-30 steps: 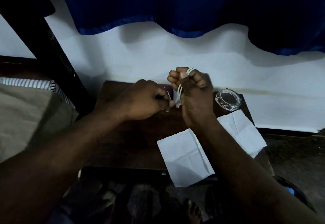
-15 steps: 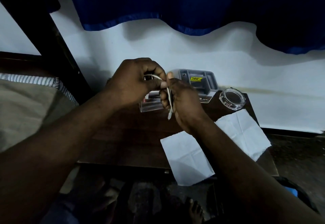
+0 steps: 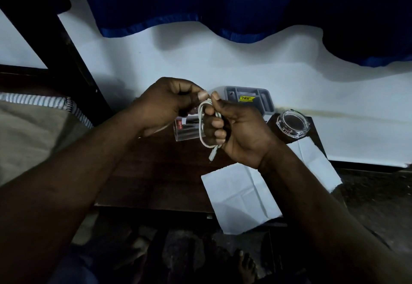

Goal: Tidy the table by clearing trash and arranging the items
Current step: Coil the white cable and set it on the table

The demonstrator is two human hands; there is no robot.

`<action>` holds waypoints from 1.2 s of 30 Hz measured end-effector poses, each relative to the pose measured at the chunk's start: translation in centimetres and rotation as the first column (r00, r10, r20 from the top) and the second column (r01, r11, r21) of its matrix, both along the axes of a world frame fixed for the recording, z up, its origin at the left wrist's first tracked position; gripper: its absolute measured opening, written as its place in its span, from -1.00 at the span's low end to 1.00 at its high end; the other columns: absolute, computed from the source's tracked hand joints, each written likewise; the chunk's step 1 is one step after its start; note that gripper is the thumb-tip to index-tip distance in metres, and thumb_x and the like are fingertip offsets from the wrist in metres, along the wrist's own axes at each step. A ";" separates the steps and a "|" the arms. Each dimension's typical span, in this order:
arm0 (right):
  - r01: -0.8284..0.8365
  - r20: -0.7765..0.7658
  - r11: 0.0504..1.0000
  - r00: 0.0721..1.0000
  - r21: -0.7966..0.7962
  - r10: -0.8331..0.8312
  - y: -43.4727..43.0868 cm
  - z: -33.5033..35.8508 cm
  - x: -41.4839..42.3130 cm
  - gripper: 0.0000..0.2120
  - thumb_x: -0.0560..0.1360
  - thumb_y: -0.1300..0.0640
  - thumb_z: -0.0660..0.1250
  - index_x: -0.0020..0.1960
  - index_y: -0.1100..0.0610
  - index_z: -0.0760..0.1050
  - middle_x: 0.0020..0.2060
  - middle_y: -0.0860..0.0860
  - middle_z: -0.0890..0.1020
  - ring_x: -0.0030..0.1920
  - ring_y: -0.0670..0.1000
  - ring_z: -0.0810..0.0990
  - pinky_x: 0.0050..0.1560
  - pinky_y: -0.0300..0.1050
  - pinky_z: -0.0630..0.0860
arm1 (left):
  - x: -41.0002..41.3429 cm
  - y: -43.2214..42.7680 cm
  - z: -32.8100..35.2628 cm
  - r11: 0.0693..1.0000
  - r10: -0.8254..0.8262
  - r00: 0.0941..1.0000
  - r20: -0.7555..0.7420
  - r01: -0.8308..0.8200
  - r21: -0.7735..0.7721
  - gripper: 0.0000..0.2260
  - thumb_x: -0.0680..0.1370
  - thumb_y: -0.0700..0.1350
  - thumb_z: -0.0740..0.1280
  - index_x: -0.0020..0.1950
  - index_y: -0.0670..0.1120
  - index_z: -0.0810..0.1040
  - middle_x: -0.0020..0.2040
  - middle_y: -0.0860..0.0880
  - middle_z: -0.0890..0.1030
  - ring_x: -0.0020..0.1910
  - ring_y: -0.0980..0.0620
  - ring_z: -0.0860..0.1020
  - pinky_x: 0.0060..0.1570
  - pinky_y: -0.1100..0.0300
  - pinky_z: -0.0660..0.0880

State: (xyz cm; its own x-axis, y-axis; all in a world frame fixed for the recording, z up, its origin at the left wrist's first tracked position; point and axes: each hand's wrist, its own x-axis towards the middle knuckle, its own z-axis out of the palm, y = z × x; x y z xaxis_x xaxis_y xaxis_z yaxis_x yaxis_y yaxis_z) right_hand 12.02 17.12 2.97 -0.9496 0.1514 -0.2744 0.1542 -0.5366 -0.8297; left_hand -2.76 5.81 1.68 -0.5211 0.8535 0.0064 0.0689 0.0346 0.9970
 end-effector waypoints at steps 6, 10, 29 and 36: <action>0.042 -0.217 0.921 0.967 -0.389 -0.135 0.8 0.5 -0.1 -0.67 0.69 -0.03 0.07 -0.15 0.12 0.37 -0.47 -0.07 0.37 -0.50 -0.13 0.31 -0.45 -0.28 0.30 | 1.3 0.4 -1.0 0.981 -0.045 0.956 0.291 0.097 -0.168 -0.71 0.60 -0.03 0.34 0.12 -0.25 0.61 -0.05 -0.35 0.60 -0.10 -0.18 0.54 -0.04 -0.03 0.54; 0.225 -0.243 0.832 0.889 -0.507 -0.389 2.0 0.5 -0.3 -0.68 0.73 -0.01 0.07 -0.11 0.11 0.41 -0.38 -0.08 0.46 -0.39 -0.12 0.42 -0.24 -0.26 0.37 | 2.9 0.8 -1.8 0.864 -0.250 0.964 0.095 0.267 -0.428 -0.70 0.71 -0.08 0.18 -0.09 -0.07 0.65 -0.30 -0.05 0.67 -0.37 0.01 0.61 -0.24 0.16 0.53; 0.473 -0.206 0.645 0.871 0.600 -0.447 1.5 -3.0 -0.8 -0.75 0.67 0.11 0.29 -0.14 0.12 0.62 -0.33 0.00 0.66 -0.26 0.01 0.62 -0.16 -0.05 0.55 | 1.3 -0.1 2.4 0.982 -0.066 0.851 -0.521 -0.036 -0.183 -0.86 0.49 0.06 0.53 -0.17 0.01 0.73 -0.29 0.13 0.69 -0.32 0.20 0.64 -0.29 0.27 0.55; 0.333 -0.059 0.815 0.936 0.474 -0.348 -1.1 -2.8 -1.6 -0.44 0.68 -0.24 0.11 -0.31 0.02 0.60 -0.47 0.02 0.48 -0.48 -0.03 0.40 -0.42 -0.16 0.36 | 1.2 -0.2 1.8 0.987 0.136 0.839 -0.527 -0.161 -0.002 -0.93 0.49 -0.02 0.54 -0.17 0.07 0.68 -0.21 0.12 0.70 -0.26 0.16 0.64 -0.22 0.33 0.52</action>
